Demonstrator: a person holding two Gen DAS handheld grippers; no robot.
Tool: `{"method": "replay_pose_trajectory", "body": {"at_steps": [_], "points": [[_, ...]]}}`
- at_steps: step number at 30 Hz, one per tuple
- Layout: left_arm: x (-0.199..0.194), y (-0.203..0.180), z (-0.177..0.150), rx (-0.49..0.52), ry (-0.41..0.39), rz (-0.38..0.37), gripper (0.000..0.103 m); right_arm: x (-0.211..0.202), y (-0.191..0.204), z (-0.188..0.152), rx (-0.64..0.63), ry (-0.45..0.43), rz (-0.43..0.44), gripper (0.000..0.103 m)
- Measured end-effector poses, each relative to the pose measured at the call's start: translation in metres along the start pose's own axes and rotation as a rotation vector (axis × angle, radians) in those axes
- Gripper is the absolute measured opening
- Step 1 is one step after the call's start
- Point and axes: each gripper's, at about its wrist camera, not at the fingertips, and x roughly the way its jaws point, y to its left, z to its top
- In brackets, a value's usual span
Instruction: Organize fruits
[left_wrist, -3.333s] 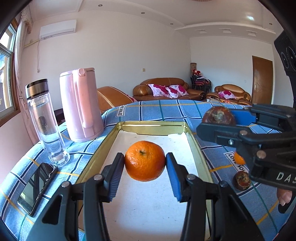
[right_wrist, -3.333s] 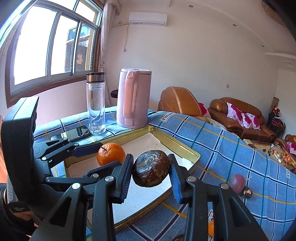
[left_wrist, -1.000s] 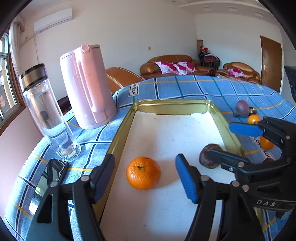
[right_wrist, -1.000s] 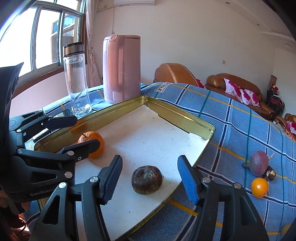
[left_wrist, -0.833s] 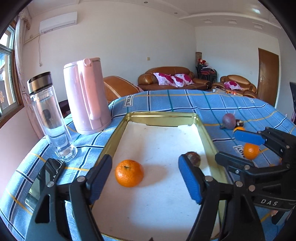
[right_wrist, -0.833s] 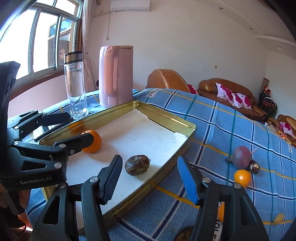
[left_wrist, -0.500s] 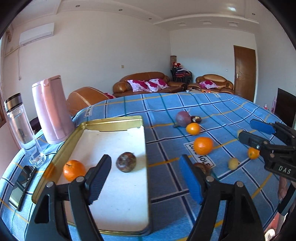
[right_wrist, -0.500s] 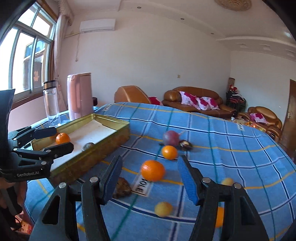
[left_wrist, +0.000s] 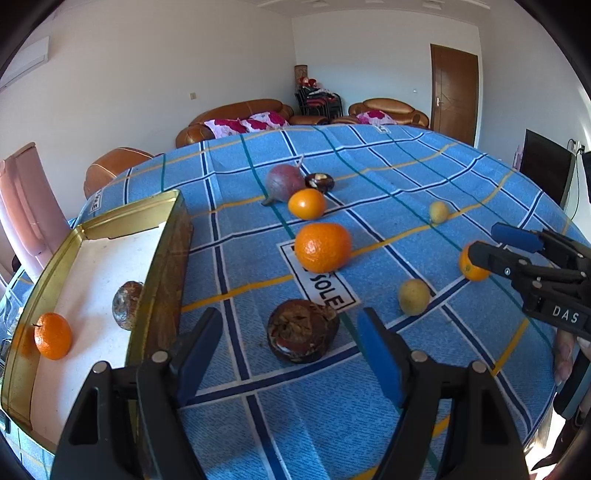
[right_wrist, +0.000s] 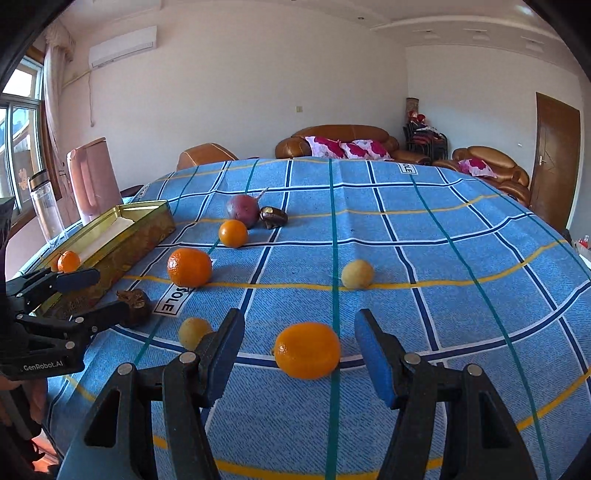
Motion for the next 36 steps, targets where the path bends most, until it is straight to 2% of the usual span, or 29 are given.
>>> {"method": "replay_pose_trajectory", "body": {"at_steps": [4,8,10,11,14,15,22,30,36], "points": [[0.006,0.003,-0.001,-0.014,0.034,-0.034,0.074,0.011,0.001,0.0,-0.013,0.071,0.012,0.063],[0.017,0.002,-0.001,-0.01,0.094,-0.074,0.074,0.02,-0.003,-0.002,0.008,0.131,0.042,0.045],[0.02,0.002,-0.001,-0.011,0.111,-0.081,0.074,0.024,-0.001,-0.002,-0.002,0.157,0.053,0.043],[0.021,0.003,-0.001,-0.015,0.12,-0.087,0.072,0.025,0.0,-0.002,-0.009,0.163,0.052,0.043],[0.024,0.007,-0.002,-0.039,0.134,-0.107,0.052,0.025,0.002,-0.003,-0.021,0.17,0.052,0.043],[0.024,0.008,-0.002,-0.045,0.133,-0.11,0.05,0.025,0.003,-0.003,-0.025,0.17,0.053,0.043],[0.019,0.015,-0.002,-0.083,0.101,-0.14,0.049,0.019,0.009,-0.003,-0.067,0.137,0.055,0.043],[0.005,0.021,-0.001,-0.106,0.017,-0.166,0.049,0.005,0.013,-0.004,-0.095,0.044,0.082,0.043],[-0.004,0.025,-0.002,-0.12,-0.041,-0.156,0.049,-0.005,0.013,-0.004,-0.099,-0.023,0.103,0.043]]}}
